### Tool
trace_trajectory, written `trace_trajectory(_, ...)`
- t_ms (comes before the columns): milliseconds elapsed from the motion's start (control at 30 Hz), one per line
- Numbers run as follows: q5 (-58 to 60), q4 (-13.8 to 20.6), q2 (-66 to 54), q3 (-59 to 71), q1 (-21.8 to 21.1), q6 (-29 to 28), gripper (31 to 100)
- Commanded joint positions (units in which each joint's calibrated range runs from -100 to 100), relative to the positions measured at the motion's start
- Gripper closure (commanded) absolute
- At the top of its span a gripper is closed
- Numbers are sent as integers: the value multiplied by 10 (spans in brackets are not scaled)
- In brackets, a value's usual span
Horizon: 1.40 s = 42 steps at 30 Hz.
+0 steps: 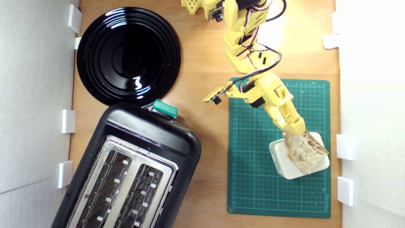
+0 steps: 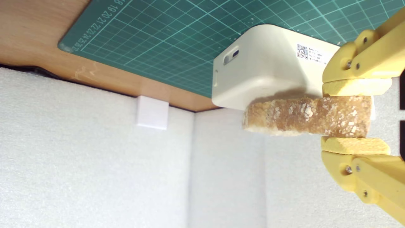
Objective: Pick bread and place in toaster
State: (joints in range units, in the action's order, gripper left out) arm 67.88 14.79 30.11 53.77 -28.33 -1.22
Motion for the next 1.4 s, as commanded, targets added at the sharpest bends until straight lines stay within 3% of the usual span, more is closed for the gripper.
trace_trajectory(0,13,-3,-12,-18,-4,-1,736)
trace_trajectory(267,-9,-4,-91,-13,-2,2,736)
trace_trajectory(500,-244,-3,-283,-14,-1,3,736)
trace_trajectory(667,-338,5,-418,-13,33,2,736)
trace_trajectory(800,-342,7,-484,-13,72,4,735)
trace_trajectory(1133,-476,-2,-620,-22,85,78,735)
trace_trajectory(1367,-553,-4,-690,-54,121,128,731)
